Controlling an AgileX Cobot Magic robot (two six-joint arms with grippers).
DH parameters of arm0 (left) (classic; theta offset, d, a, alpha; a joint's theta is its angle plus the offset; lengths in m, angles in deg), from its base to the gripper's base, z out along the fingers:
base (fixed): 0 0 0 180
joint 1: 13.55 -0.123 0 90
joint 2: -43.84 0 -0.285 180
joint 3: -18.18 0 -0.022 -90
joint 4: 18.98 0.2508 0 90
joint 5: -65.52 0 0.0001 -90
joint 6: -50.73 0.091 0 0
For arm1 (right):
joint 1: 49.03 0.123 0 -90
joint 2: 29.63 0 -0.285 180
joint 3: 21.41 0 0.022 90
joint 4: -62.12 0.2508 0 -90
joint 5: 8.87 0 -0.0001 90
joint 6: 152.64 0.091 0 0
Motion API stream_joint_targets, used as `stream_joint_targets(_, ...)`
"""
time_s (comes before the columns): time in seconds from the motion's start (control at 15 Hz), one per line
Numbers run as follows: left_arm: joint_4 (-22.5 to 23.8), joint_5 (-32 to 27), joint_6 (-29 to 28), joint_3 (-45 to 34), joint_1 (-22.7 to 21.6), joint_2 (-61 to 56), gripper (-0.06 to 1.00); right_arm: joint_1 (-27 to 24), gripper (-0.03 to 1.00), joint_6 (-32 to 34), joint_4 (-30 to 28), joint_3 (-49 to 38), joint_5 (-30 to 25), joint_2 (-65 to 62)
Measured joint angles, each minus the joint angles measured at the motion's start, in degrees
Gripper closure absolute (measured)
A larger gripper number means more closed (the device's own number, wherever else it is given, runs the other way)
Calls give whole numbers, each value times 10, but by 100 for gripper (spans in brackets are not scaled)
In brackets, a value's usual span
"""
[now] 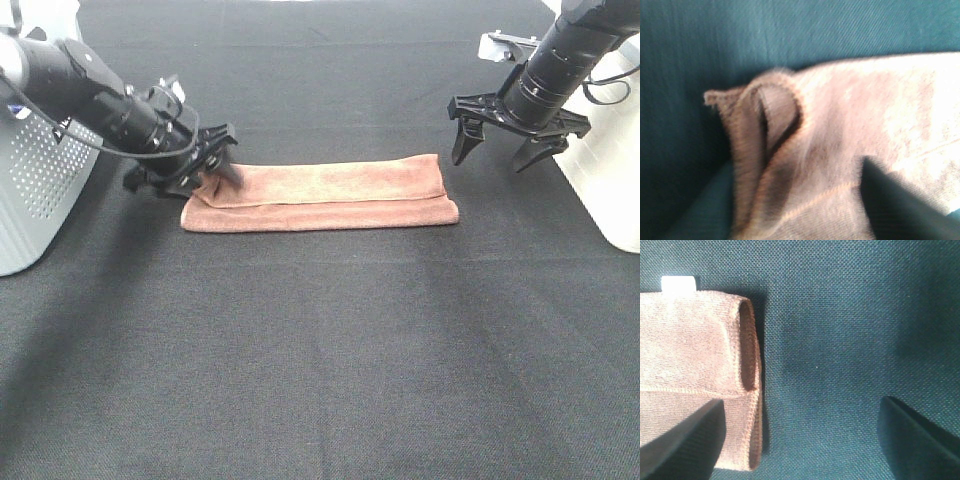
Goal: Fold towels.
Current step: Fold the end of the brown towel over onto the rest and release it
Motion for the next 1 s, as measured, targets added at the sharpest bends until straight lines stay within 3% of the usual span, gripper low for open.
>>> stream_joint_targets(0.07,5,-5,-3,0,-1,2,81,0,19,0,0,0,1,0)
stream_joint_targets(0.13,10,-9,-2,1,-2,2,90,0,19,0,0,0,1,0)
stream_joint_targets(0.27,26,-29,-2,13,-2,2,91,0,19,0,0,0,1,0)
stream_joint_targets(0.4,77,-91,-24,61,-2,2,91,0,19,0,0,0,1,0)
stream_joint_targets(0.6,218,-217,-100,177,-2,2,91,0,19,0,0,0,1,0)
stream_joint_targets(0.67,286,-275,-125,237,-2,2,91,0,19,0,0,0,0,0)
stream_joint_targets(0.73,319,-284,-141,272,-2,1,91,0,19,0,0,0,-2,0)
stream_joint_targets(0.87,324,-290,-168,293,-2,-18,91,0,19,0,-1,0,-10,0)
stream_joint_targets(1.0,246,-292,-171,295,-1,-34,91,0,19,0,-1,0,-10,0)
